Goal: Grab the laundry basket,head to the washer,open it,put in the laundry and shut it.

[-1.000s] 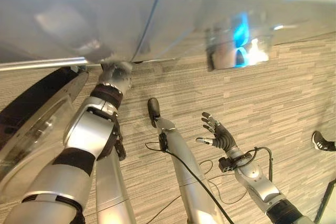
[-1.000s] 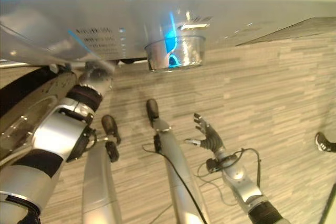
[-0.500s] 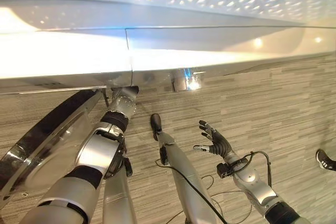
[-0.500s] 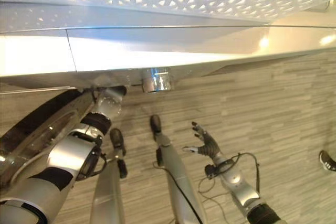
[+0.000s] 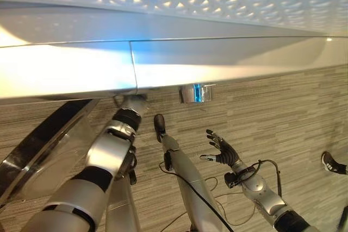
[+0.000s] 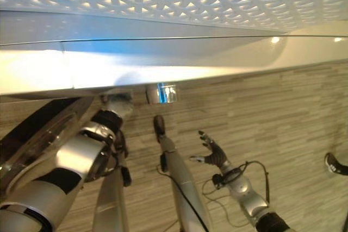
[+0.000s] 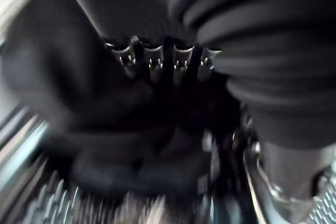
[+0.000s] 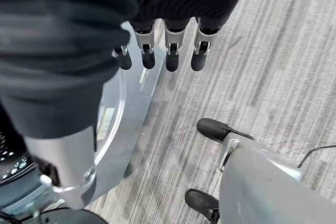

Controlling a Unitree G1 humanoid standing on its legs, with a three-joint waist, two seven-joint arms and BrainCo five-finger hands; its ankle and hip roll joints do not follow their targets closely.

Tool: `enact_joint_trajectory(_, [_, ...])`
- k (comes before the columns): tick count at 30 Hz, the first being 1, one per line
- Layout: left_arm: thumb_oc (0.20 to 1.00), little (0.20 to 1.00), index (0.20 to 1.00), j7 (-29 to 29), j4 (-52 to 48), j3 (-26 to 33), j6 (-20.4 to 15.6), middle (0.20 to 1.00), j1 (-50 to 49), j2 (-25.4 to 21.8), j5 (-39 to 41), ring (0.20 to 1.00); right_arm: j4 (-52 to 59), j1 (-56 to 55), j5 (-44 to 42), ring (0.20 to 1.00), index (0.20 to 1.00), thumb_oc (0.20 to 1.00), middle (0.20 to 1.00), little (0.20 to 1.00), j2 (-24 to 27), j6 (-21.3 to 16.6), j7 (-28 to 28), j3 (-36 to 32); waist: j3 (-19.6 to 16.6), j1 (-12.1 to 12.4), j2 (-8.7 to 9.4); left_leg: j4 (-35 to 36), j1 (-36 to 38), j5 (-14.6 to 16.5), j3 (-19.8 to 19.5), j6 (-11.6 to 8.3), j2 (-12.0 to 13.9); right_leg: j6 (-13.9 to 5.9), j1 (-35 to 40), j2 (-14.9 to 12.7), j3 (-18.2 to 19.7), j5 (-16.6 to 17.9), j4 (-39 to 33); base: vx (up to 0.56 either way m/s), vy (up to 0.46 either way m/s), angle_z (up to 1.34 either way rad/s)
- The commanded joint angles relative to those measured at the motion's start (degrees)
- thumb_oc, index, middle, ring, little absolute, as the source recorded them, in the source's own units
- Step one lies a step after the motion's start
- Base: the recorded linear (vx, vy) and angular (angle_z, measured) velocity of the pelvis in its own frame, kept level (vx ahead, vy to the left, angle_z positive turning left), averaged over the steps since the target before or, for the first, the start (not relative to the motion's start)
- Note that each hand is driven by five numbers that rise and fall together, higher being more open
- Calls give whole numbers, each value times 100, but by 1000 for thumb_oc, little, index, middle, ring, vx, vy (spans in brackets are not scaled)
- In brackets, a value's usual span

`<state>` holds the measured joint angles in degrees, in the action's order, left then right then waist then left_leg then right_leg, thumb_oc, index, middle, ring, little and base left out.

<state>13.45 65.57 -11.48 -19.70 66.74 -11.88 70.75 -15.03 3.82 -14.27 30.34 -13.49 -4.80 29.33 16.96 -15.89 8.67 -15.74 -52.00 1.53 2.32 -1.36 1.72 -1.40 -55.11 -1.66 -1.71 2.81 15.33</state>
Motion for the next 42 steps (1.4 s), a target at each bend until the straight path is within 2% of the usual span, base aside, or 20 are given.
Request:
enact_joint_trajectory(1, [1000, 1000, 1000, -44, -296, 247, -105, 1000, 150, 579, -394, 1000, 184, -121, 87, 1000, 1000, 1000, 1000, 1000, 331, -83, -31, -107, 8, 13, -231, -137, -111, 37, -596, -85, 261, -459, 330, -174, -109, 220, -345, 45, 17, -2])
enact_joint_trajectory(5, [1000, 1000, 1000, -23, -397, 260, -134, 1000, -247, 791, -490, 1000, 168, -112, 84, 1000, 1000, 1000, 1000, 1000, 307, -74, -79, -119, -6, 105, -297, 300, 253, -138, -576, -107, 185, -479, 601, -212, -103, 284, -583, 18, 11, 0])
enact_joint_trajectory(7, [1000, 1000, 1000, 40, -456, 100, -136, 1000, -807, 867, -934, 1000, 110, -93, 139, 1000, 1000, 1000, 1000, 1000, 251, -68, -139, -173, -13, 216, -387, 627, 563, -303, -563, -104, 150, -500, 848, -281, -111, 353, -757, 32, 35, 0])
enact_joint_trajectory(8, [1000, 1000, 1000, 67, -488, 87, -139, 1000, -840, 880, -957, 1000, 108, -111, 143, 1000, 1000, 1000, 1000, 1000, 244, -70, -141, -174, -2, 224, -375, 677, 618, -325, -560, -104, 149, -501, 889, -283, -111, 362, -778, 47, 59, 4])
enact_joint_trajectory(9, [1000, 1000, 1000, 71, -617, 72, -178, 1000, -1271, 1002, -984, 1000, -32, -73, 182, 1000, 1000, 1000, 1000, 1000, 180, -79, -231, -191, -6, 347, -448, 1078, 958, -508, -540, -121, 130, -515, 1111, -331, -152, 409, -902, -43, 51, 4])
enact_joint_trajectory(10, [1000, 1000, 1000, 90, -687, 82, -200, 1000, -1421, 992, -994, 1000, -71, -54, 194, 1000, 1000, 1000, 1000, 1000, 144, -83, -272, -203, 30, 379, -441, 1200, 1005, -737, -503, -103, 95, -489, 1133, -382, -192, 569, -961, -33, 64, 4])
enact_joint_trajectory(13, [1000, 1000, 1000, 57, -824, 81, -207, 1000, -1803, 956, -1056, 1000, -211, -78, 240, 1000, 1000, 1000, 1000, 1000, 8, -60, -342, -229, -2, 503, -518, 1631, 1415, -915, -511, -125, 103, -508, 1400, -416, -256, 571, -1046, -4, 28, 4])
enact_joint_trajectory(22, [1000, 1000, 1000, -106, -1216, -117, -190, 1000, -2736, 883, -1321, 1000, -476, -187, 374, 1000, 1000, 1000, 1000, 1000, -173, -18, -278, -227, 7, 756, -638, 1898, 2268, -947, -561, -142, 129, -490, 2049, -471, -387, 375, -863, 39, 11, 10])
enact_joint_trajectory(26, [1000, 1000, 1000, -353, -1473, -399, -21, 1000, -3395, 785, -1605, 1000, -702, -267, 347, 1000, 1000, 1000, 1000, 1000, -296, -20, -214, -333, -6, 904, -708, 1925, 2649, -922, -608, -141, 141, -459, 2431, -463, -434, 229, -746, 31, -5, 12])
enact_joint_trajectory(32, [1000, 1000, 1000, -783, -2035, -906, 195, 1000, -4447, 441, -2224, 1000, -1055, -481, 430, 1000, 1000, 1000, 1000, 1000, -313, -33, -103, -633, -91, 1049, -847, 1987, 3092, -928, -679, -168, 164, -464, 2987, -478, -581, 125, -758, 27, 6, 14])
enact_joint_trajectory(33, [1000, 1000, 1000, -991, -2122, -1033, 332, 1000, -4857, 349, -2384, 1000, -1254, -622, 434, 1000, 1000, 1000, 1000, 1000, -330, -15, -19, -801, -183, 1103, -926, 2044, 3285, -940, -720, -189, 152, -470, 3239, -492, -689, 78, -789, 48, 11, 9])
enact_joint_trajectory(37, [1000, 1000, 1000, -1341, -2568, -1290, 533, 1000, -5629, -28, -2914, 1000, -1814, -766, 558, 1000, 1000, 1000, 1000, 1000, -344, 51, 92, -1013, -383, 1192, -1050, 2074, 3666, -923, -833, -203, 151, -500, 3742, -550, -837, 23, -910, 65, 35, 29])
enact_joint_trajectory(38, [1000, 1000, 1000, -1582, -3427, -1335, 614, 1000, -6195, -584, -3359, 1000, -2237, -894, 591, 1000, 1000, 1000, 1000, 1000, -297, 77, 204, -1277, -628, 1309, -1158, 2074, 3920, -880, -975, -228, 132, -546, 4174, -627, -1012, 3, -1094, 87, 70, 25])
enact_joint_trajectory(40, [1000, 1000, 1000, -1579, -3437, -1335, 619, 1000, -6202, -589, -3360, 1000, -2237, -897, 591, 1000, 1000, 1000, 1000, 1000, -300, 76, 204, -1276, -626, 1305, -1156, 2074, 3925, -879, -979, -229, 132, -547, 4184, -627, -1017, 4, -1100, 67, 44, 39])
enact_joint_trajectory(42, [1000, 1000, 1000, -1663, -3902, -1075, 618, 1000, -6558, -1058, -3832, 1000, -2419, -1039, 634, 1000, 1000, 1000, 1000, 1000, -266, 117, 367, -1413, -795, 1387, -1177, 2074, 4161, -794, -1043, -220, 134, -590, 4511, -671, -1142, 12, -1251, 103, 52, 26])
